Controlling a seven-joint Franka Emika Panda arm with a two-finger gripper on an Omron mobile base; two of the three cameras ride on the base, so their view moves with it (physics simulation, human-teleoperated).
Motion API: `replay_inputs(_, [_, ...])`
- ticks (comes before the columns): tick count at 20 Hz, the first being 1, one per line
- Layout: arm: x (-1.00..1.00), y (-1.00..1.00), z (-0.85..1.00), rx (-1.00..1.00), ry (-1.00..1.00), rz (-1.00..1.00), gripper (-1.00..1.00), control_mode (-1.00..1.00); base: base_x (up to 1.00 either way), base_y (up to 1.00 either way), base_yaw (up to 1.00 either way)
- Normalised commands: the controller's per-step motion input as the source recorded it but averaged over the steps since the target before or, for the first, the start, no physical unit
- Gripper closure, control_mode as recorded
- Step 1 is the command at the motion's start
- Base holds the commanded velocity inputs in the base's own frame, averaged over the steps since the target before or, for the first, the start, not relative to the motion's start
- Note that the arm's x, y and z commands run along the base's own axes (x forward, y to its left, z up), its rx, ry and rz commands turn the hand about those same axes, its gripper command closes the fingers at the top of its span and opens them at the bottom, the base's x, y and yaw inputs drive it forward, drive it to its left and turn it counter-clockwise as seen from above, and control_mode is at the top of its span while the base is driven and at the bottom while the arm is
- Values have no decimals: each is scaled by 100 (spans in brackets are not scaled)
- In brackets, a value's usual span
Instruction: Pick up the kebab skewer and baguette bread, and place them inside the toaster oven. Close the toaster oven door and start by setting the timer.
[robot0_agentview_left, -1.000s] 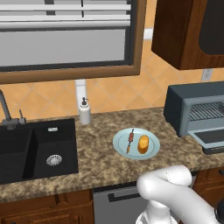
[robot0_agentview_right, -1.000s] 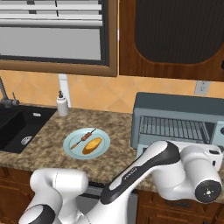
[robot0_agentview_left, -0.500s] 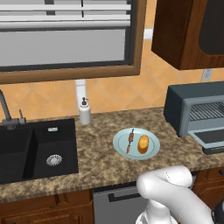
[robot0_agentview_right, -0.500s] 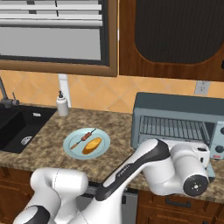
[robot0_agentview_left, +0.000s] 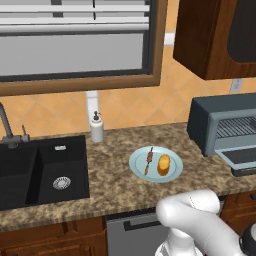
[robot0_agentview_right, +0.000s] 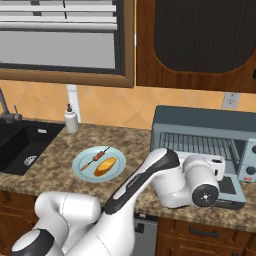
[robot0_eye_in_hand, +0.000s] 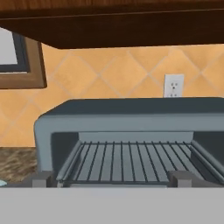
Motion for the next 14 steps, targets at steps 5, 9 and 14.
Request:
replay_inputs(5, [19, 0, -3, 1, 0, 0, -100, -100, 0, 0, 0])
replay_inputs(9, [15, -2, -21, 0, 0, 0, -100, -100, 0, 0, 0])
replay_inputs(14, [3, 0, -17, -1, 11, 0, -100, -100, 0, 0, 0])
